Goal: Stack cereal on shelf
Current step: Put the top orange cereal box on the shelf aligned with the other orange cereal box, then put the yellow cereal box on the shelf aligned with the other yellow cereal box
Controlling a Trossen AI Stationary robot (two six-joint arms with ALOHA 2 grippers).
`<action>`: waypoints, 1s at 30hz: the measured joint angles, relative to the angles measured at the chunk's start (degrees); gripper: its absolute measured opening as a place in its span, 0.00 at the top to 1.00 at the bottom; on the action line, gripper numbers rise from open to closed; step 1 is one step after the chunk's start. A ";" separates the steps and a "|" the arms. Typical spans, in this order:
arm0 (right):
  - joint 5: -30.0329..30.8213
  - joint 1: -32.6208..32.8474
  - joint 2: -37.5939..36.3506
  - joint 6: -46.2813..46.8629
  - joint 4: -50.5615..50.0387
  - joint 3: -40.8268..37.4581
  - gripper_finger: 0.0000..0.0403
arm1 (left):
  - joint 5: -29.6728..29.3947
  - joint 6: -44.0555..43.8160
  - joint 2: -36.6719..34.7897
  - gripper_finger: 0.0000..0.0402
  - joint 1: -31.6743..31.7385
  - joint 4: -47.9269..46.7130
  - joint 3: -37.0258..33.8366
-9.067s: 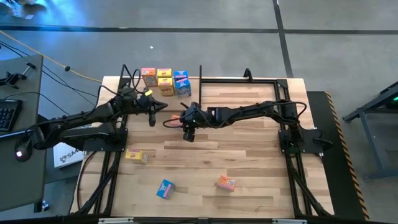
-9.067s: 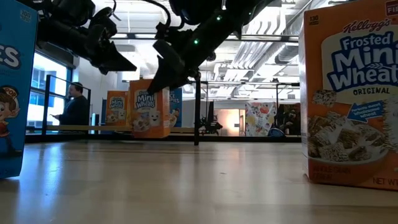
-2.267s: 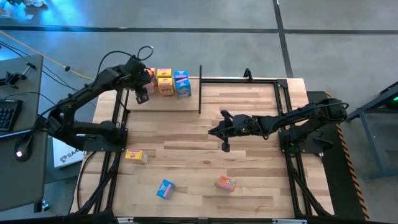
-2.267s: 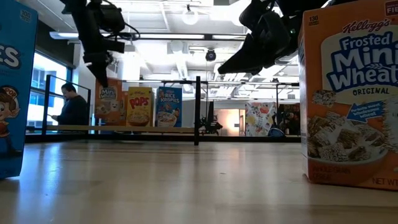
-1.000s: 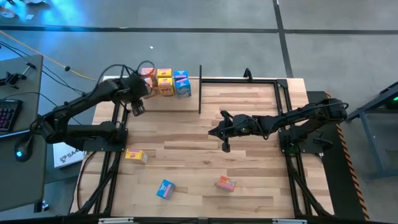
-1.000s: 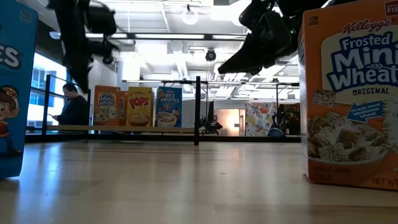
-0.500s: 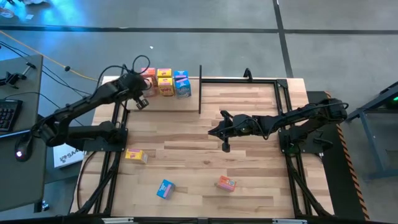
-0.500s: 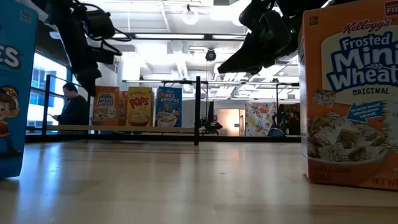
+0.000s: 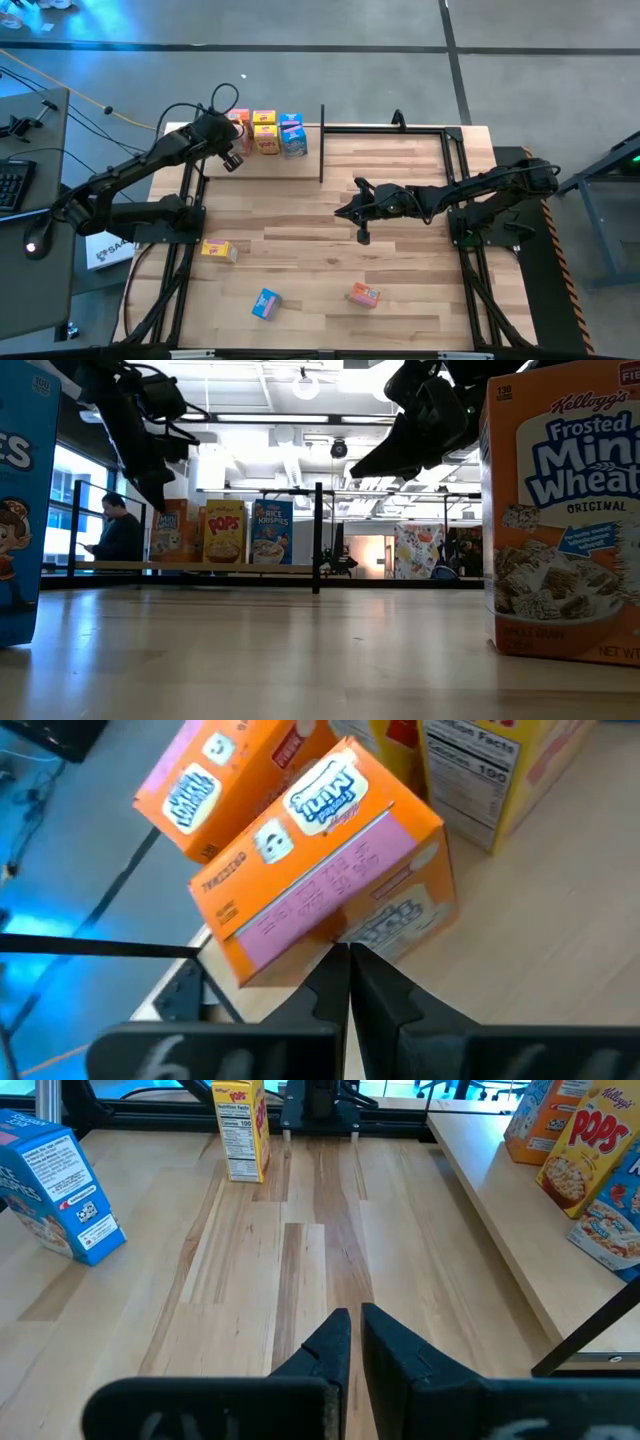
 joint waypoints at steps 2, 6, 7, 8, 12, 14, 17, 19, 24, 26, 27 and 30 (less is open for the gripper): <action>0.00 0.00 0.00 0.00 -0.02 0.00 0.96 | 0.88 -0.75 -0.01 0.99 0.00 -0.32 0.00; 0.00 0.00 0.00 -0.02 0.20 0.00 0.96 | 7.09 -3.43 -0.78 0.99 0.00 -1.70 0.00; 0.00 0.00 0.00 -0.02 0.26 0.00 0.96 | 9.29 -4.05 -0.76 0.99 0.00 -0.93 0.00; 0.00 0.00 0.00 -0.02 0.25 0.00 0.96 | 10.49 -4.48 -0.58 0.99 0.02 0.24 -0.04; 0.01 0.00 0.00 -0.02 0.20 0.00 0.96 | 10.79 -3.71 0.61 0.99 0.11 5.89 -1.58; 0.00 0.00 0.00 -0.02 0.20 0.00 0.96 | 10.76 -3.69 1.18 0.99 0.11 7.27 -2.25; 0.00 0.00 0.00 -0.02 0.19 0.00 0.96 | 10.45 -3.42 1.27 0.99 0.07 8.47 -2.25; 0.00 0.00 0.00 -0.02 0.17 0.00 0.96 | 10.44 -3.04 0.82 0.99 0.06 7.05 -1.82; 0.02 0.00 0.00 -0.09 0.17 0.00 0.96 | 17.07 -4.15 -1.71 1.00 -2.33 -1.28 2.88; 0.02 0.00 0.00 -0.45 0.19 0.00 0.96 | 22.11 -4.96 -2.78 1.00 -4.63 -5.75 5.51; 0.02 0.00 0.00 -0.48 0.22 0.00 0.96 | 23.81 -5.43 -3.25 1.00 -6.18 -8.12 6.64; 0.02 0.00 0.00 -0.48 0.23 0.00 0.96 | 25.31 -8.42 -4.09 0.99 -12.80 -14.40 8.87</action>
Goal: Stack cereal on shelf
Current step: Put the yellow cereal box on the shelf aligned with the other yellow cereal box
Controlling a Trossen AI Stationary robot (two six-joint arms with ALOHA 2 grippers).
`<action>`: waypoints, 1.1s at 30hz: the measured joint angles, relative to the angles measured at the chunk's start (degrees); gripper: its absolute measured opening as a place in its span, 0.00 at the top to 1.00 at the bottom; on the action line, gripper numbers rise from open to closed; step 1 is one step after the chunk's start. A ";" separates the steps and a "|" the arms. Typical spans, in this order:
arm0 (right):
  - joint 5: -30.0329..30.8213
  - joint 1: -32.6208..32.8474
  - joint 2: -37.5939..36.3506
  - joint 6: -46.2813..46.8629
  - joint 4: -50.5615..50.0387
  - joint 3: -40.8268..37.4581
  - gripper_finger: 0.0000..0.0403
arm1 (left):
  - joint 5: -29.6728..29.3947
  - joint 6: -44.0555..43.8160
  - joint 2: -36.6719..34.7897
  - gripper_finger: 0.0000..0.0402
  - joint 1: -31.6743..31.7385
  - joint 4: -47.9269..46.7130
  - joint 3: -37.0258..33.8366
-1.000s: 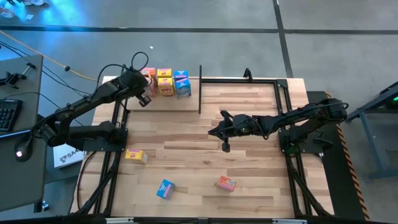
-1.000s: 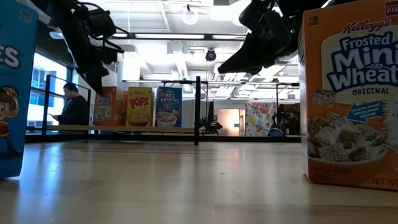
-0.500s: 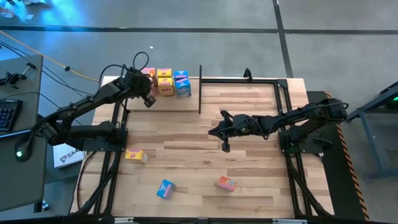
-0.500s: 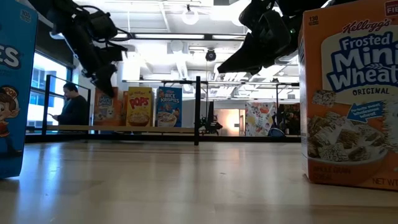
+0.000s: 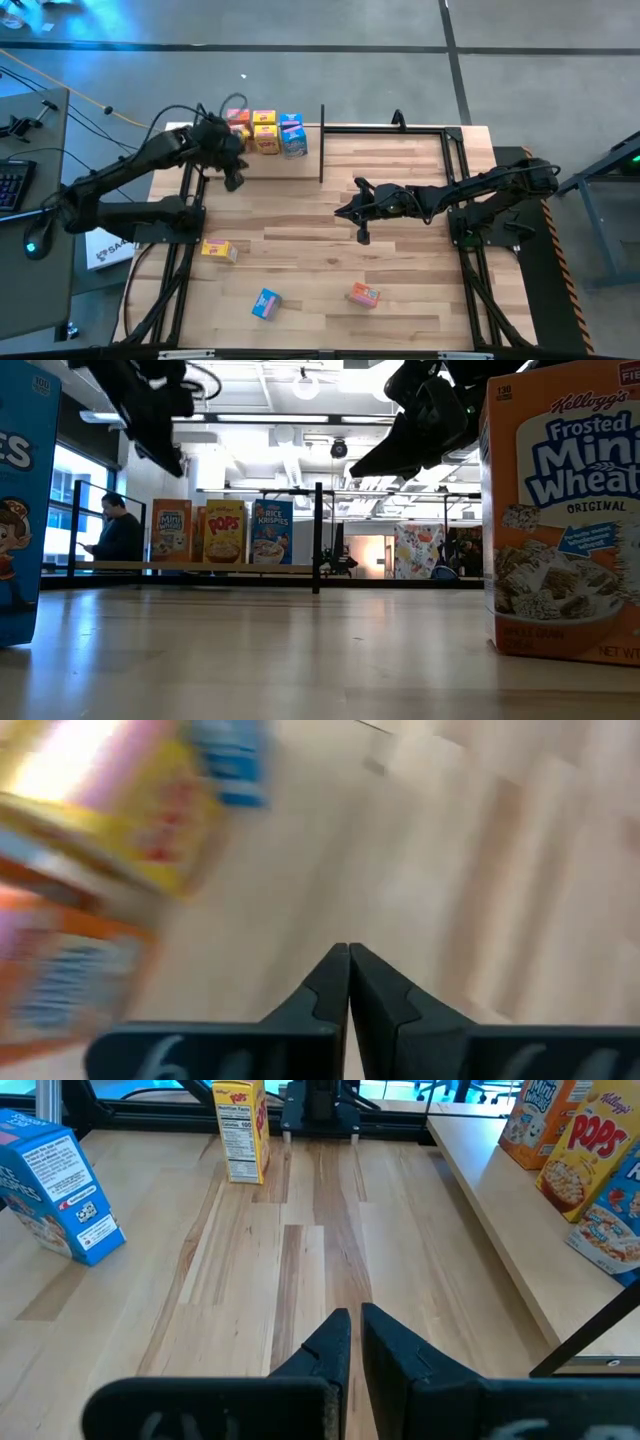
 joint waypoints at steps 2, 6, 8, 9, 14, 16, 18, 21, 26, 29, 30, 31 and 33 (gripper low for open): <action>0.00 0.00 0.00 -0.07 0.03 0.00 0.96 | 0.06 -2.14 -0.14 0.97 -5.29 -4.33 1.54; 0.00 0.00 0.00 -0.64 0.05 0.00 0.96 | -0.05 -9.24 1.07 0.86 -16.38 -13.54 3.75; 0.00 0.00 0.00 -0.91 0.05 0.00 0.96 | -0.06 -14.99 1.84 0.79 -21.60 -16.99 4.87; 0.00 0.00 0.00 -0.99 0.04 0.00 0.96 | -0.10 -17.70 2.18 0.75 -24.14 -18.31 5.42; 0.00 0.00 0.00 -1.07 0.03 0.00 0.96 | -3.19 -32.23 4.18 0.57 -36.02 -24.83 8.28; 0.00 0.00 0.00 -1.44 0.02 0.00 0.96 | -3.84 -36.57 5.10 0.51 -40.26 -26.48 9.00; 0.00 0.00 0.00 -1.51 0.03 0.00 0.96 | -4.81 -40.20 6.13 0.46 -45.00 -27.18 9.44; -0.07 0.00 0.00 -1.51 0.03 0.00 0.96 | -7.09 -45.23 8.24 0.40 -51.67 -27.26 9.45; -0.52 0.00 0.00 -1.51 -0.05 0.00 0.96 | -10.33 -49.95 12.80 0.35 -59.05 -27.59 9.45; -0.55 0.00 0.00 -1.51 -0.18 0.00 0.96 | -10.37 -51.04 15.90 0.34 -62.27 -27.97 9.45; -0.55 0.00 0.00 -1.51 -0.18 0.00 0.96 | -10.37 -51.05 16.90 0.34 -63.16 -28.33 9.45; -0.55 0.00 0.00 -1.51 -0.19 0.00 0.96 | -10.36 -51.03 17.80 0.34 -63.95 -28.69 9.45; -0.67 0.00 0.00 -1.51 -0.17 0.00 0.96 | -10.36 -51.03 19.33 0.34 -65.16 -29.86 9.45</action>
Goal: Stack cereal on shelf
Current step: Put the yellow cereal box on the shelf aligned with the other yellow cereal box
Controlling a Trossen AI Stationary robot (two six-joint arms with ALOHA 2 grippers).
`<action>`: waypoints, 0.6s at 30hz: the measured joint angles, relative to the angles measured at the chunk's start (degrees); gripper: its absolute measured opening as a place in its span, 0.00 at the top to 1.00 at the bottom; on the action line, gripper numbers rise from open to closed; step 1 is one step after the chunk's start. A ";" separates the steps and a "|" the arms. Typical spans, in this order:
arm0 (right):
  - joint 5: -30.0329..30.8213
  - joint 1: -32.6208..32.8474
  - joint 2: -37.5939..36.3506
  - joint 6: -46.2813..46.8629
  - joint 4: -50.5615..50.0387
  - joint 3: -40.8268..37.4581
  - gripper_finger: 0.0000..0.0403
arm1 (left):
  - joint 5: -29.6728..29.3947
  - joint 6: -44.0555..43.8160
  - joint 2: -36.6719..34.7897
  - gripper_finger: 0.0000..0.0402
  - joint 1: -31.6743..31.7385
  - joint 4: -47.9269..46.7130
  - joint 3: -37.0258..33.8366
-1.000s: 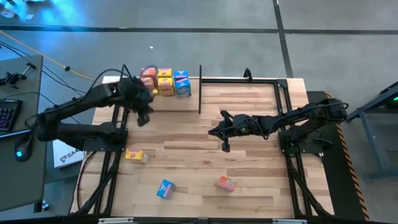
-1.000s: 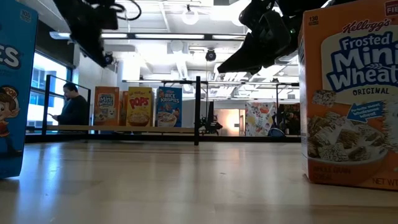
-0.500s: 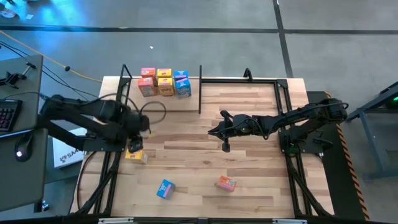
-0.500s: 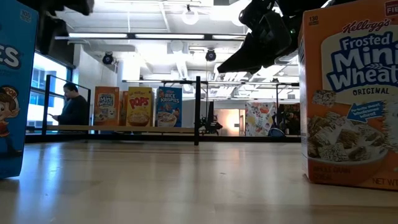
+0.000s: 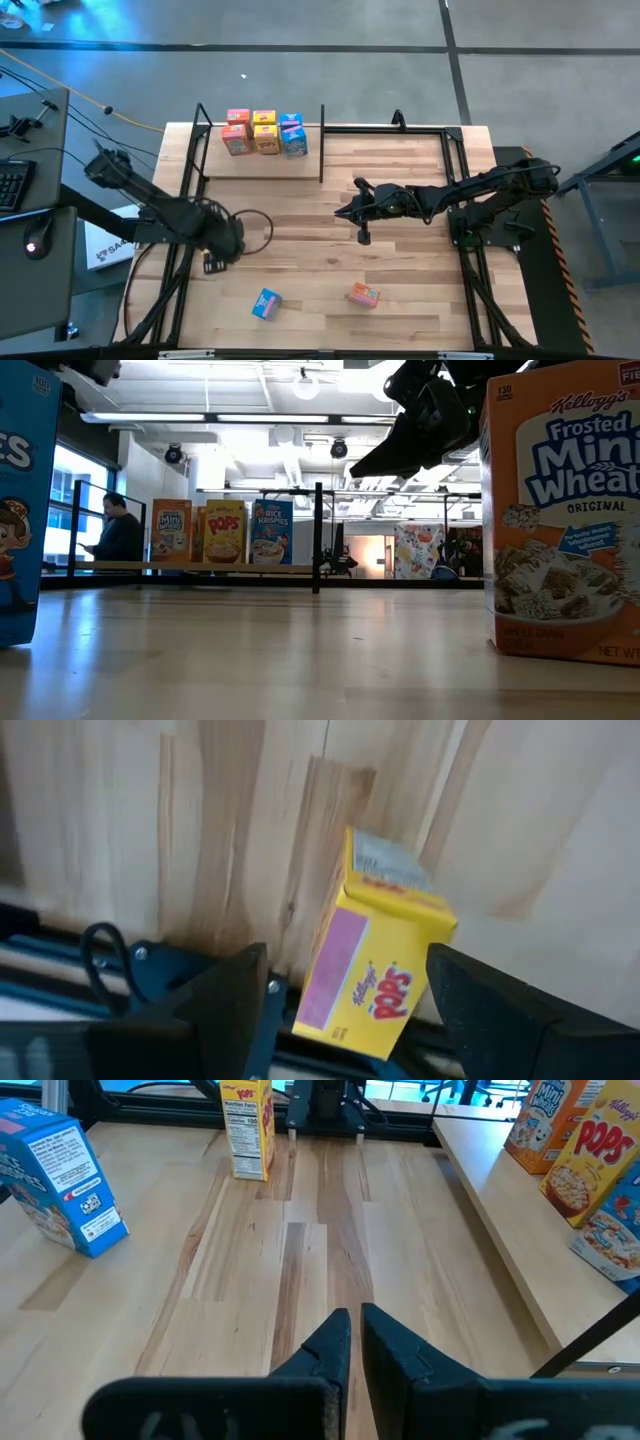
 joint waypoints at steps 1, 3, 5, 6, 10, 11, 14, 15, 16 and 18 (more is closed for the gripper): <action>-0.12 0.00 0.00 0.00 0.00 0.00 0.96 | -0.01 -0.01 0.69 0.34 -0.40 -0.54 -0.01; -0.41 0.00 0.00 0.00 0.08 0.00 0.96 | -0.01 0.20 1.82 0.34 -1.19 -1.45 -0.02; -0.85 0.00 0.00 0.00 0.17 0.00 0.96 | -0.11 0.86 2.64 0.34 -1.64 -2.12 -0.02; -0.98 0.00 0.00 0.01 0.17 0.00 0.96 | -0.14 0.86 2.92 0.34 -1.82 -2.49 -0.02; -1.36 0.00 0.00 0.01 0.17 0.00 0.96 | 0.34 0.60 3.32 0.34 -1.91 -2.38 0.00; -1.36 0.00 0.00 0.00 0.18 0.00 0.96 | 0.66 0.58 3.32 0.34 -1.91 -2.35 0.00; -1.36 0.00 0.00 0.00 0.20 0.00 0.96 | 1.33 1.16 3.11 0.34 -1.91 -2.29 0.00; -1.36 0.00 0.00 0.00 0.20 0.00 0.96 | 1.41 1.46 2.96 0.34 -1.91 -2.26 0.00; -1.36 0.00 0.00 0.01 0.20 0.00 0.96 | 1.48 1.50 2.93 0.34 -1.91 -2.37 0.11; -1.36 0.00 0.00 0.00 0.22 0.00 0.96 | 1.49 2.28 3.06 0.34 -1.87 -2.60 0.89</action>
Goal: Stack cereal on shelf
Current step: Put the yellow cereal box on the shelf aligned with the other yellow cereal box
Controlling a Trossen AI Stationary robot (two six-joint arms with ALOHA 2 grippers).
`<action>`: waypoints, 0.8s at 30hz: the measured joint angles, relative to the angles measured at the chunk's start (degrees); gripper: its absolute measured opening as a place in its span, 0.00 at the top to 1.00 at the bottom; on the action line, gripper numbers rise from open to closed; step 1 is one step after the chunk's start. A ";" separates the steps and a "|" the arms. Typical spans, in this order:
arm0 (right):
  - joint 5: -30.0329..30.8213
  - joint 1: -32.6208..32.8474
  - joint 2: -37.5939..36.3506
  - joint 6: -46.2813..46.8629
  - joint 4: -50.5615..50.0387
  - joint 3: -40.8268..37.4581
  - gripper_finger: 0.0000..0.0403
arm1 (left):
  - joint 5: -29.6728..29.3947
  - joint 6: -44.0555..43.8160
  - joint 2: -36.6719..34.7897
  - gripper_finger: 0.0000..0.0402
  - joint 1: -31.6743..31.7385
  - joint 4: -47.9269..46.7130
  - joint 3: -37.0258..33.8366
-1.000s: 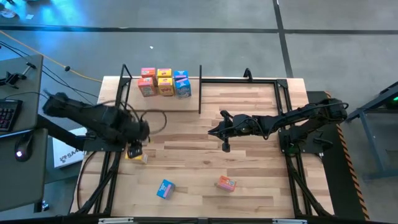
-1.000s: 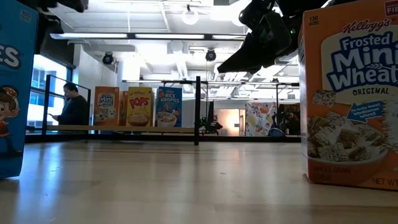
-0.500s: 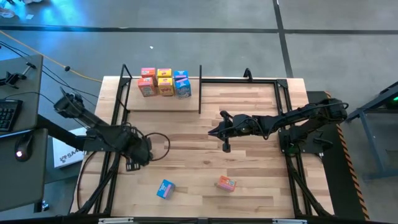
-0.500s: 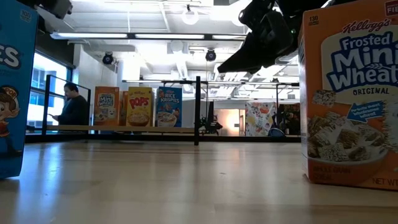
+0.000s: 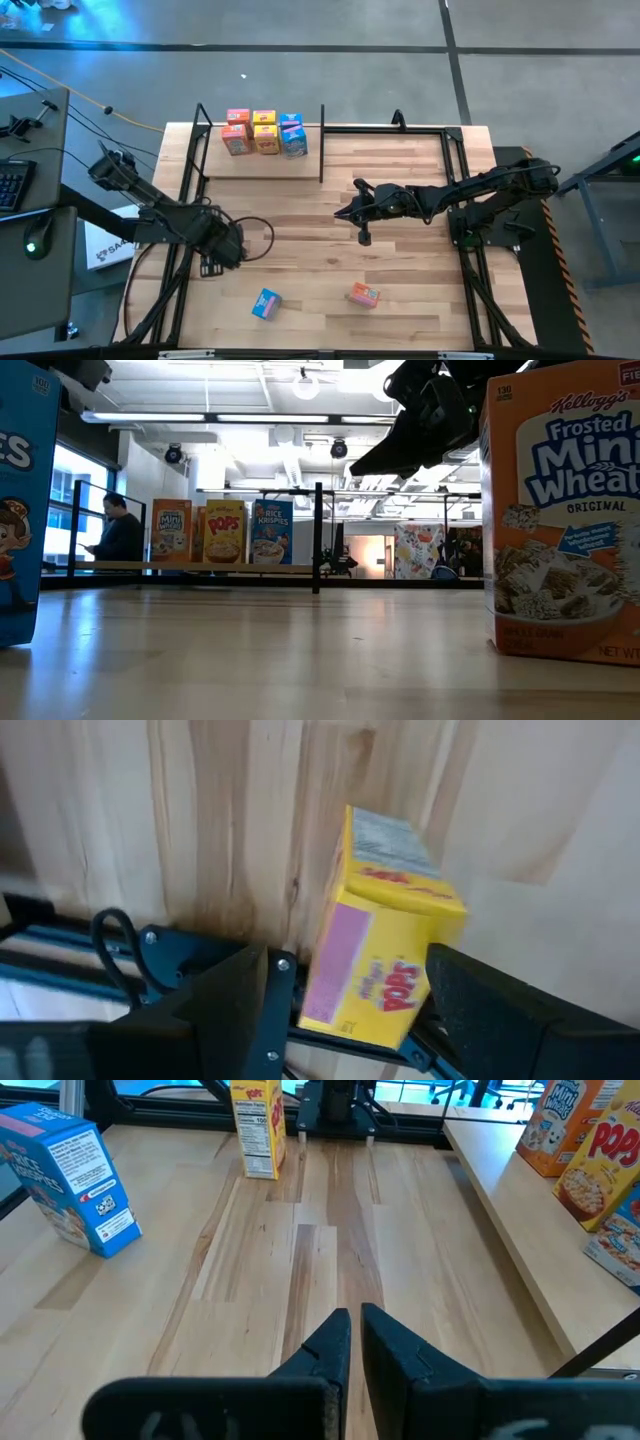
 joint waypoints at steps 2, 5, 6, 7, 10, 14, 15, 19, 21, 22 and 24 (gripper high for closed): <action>-0.02 0.00 0.00 0.00 0.01 0.00 0.96 | 0.06 1.10 -0.08 0.34 0.00 0.02 1.20; -0.01 0.00 0.00 0.00 0.29 0.00 0.96 | 0.76 1.19 -0.04 0.34 0.00 0.16 1.67; -0.01 0.00 0.00 0.02 0.32 0.00 0.96 | 1.21 0.93 -0.07 0.34 0.00 0.12 1.63; -0.02 0.00 0.00 0.01 0.31 0.00 0.96 | 1.38 0.39 -0.09 0.34 -0.01 0.16 1.34; -0.18 0.00 0.00 0.02 0.31 0.00 0.96 | 1.30 -1.57 -0.05 0.34 -0.90 0.30 -0.08; -0.26 0.00 0.00 0.02 0.28 0.00 0.96 | 1.12 -1.77 -0.04 0.34 -1.96 0.91 -1.46; -0.44 0.00 0.00 0.02 0.28 0.00 0.96 | 0.69 -1.80 -0.04 0.34 -2.11 0.93 -1.50; -0.50 0.00 0.00 0.02 0.31 0.00 0.96 | -0.62 -2.29 -0.04 0.34 -2.19 0.95 -1.50; -0.50 0.00 0.00 0.00 0.31 0.00 0.96 | -1.40 -2.27 -0.04 0.34 -2.19 0.95 -1.52; -0.50 0.00 0.00 0.00 0.33 0.00 0.96 | -1.82 -2.29 -0.04 0.34 -2.19 0.97 -1.52; -0.50 0.00 0.00 -0.02 0.36 0.00 0.96 | -2.57 -2.32 -0.04 0.34 -2.19 0.97 -1.52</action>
